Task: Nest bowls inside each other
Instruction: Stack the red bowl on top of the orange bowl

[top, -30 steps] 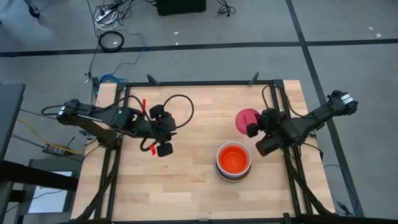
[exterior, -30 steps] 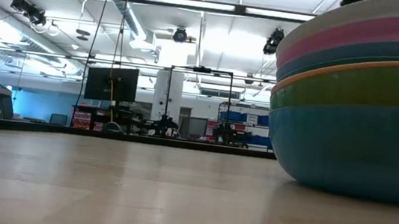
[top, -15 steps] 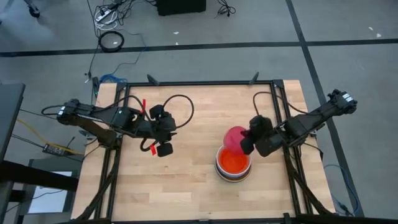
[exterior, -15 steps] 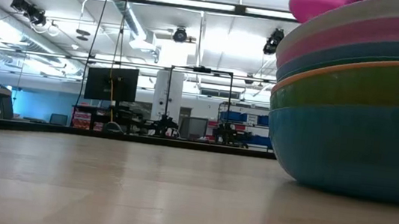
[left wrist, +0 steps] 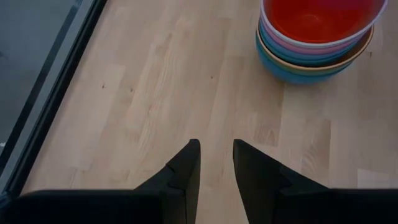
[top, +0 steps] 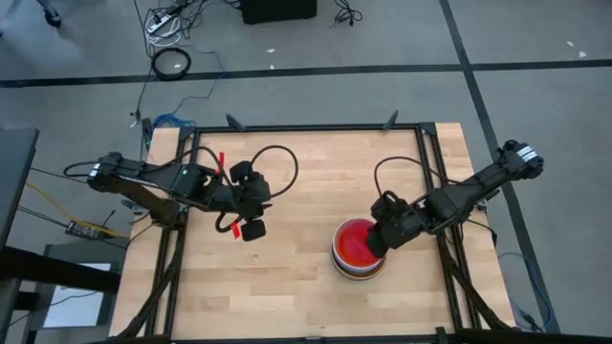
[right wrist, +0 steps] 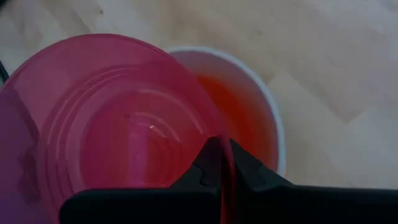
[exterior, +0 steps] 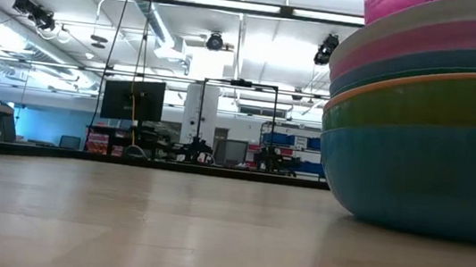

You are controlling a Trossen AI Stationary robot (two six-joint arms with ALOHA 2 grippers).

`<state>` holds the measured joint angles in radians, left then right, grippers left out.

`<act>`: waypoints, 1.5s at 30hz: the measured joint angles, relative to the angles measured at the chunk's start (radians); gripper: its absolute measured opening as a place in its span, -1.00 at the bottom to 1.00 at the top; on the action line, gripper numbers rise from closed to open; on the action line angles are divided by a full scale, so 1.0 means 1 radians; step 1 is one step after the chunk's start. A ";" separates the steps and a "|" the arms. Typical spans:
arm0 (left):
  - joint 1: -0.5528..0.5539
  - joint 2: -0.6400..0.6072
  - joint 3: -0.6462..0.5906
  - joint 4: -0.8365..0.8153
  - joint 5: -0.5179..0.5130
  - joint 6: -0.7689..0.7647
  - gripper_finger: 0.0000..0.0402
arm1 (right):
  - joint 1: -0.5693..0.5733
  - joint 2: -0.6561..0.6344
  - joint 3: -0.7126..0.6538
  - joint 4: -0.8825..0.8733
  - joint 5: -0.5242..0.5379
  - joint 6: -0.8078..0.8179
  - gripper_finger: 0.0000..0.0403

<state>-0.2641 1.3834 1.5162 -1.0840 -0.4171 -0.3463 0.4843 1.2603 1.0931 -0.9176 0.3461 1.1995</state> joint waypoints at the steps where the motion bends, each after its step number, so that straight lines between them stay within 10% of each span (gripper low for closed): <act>1: 0.000 0.000 0.000 0.000 0.000 0.000 -0.48 | -0.001 0.006 0.000 -0.002 -0.009 -0.001 -1.00; 45: -0.020 0.000 -0.001 -0.015 -0.002 -0.026 -0.48 | -0.019 0.046 -0.001 0.039 -0.020 -0.077 -0.39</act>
<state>-0.2836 1.3838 1.5154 -1.0993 -0.4193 -0.3721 0.4654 1.3060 1.0924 -0.8782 0.3256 1.1225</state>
